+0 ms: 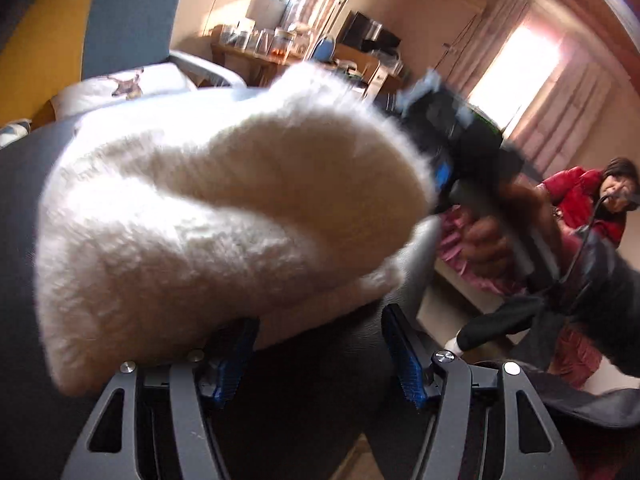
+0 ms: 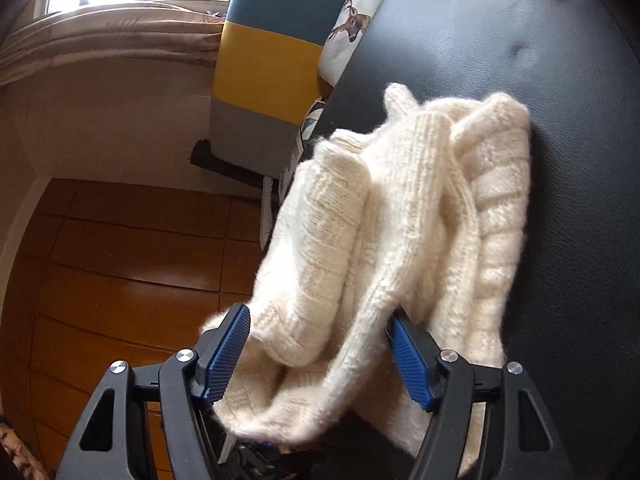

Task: Fold clothes

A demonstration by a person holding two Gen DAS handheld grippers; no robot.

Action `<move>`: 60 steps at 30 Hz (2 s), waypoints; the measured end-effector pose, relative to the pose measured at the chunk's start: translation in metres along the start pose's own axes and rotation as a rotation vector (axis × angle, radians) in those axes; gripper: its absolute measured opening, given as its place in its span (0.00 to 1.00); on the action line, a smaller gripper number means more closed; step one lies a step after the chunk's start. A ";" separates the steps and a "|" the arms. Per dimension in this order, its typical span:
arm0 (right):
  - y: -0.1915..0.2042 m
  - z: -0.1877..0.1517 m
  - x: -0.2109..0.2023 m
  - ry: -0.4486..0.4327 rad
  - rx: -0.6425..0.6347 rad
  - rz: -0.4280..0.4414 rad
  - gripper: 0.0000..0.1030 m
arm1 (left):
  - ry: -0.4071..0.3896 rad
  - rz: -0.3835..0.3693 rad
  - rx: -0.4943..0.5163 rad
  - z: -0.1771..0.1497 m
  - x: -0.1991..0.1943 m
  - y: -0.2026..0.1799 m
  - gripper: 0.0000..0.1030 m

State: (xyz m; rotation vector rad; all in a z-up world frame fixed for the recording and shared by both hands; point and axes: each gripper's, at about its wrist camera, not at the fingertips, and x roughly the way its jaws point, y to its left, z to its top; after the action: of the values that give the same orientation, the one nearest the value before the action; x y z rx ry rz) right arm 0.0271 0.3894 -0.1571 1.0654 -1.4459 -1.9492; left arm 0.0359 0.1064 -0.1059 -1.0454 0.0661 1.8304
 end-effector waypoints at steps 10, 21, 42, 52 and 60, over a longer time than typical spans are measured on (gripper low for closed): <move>0.014 0.053 0.079 0.102 -0.014 -0.194 0.69 | -0.020 -0.010 -0.070 -0.002 0.015 0.019 0.64; 0.040 0.031 0.104 0.160 -0.327 -0.458 0.25 | -0.093 0.122 -0.051 -0.011 0.012 0.018 0.65; 0.012 0.024 0.027 0.034 -0.341 -0.515 0.22 | -0.084 -0.118 -0.136 -0.011 -0.037 0.040 0.81; 0.069 -0.025 -0.031 0.012 -0.425 -0.264 0.37 | -0.327 -0.104 -0.416 0.027 -0.104 0.115 0.83; 0.091 -0.035 0.045 0.248 -0.585 -0.293 0.56 | -0.214 0.005 -0.275 0.085 -0.048 0.123 0.84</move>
State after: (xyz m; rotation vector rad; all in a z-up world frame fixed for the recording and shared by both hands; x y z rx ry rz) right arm 0.0233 0.3061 -0.0895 1.2181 -0.5490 -2.1458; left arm -0.1048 0.0485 -0.0674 -1.0279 -0.3197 1.9835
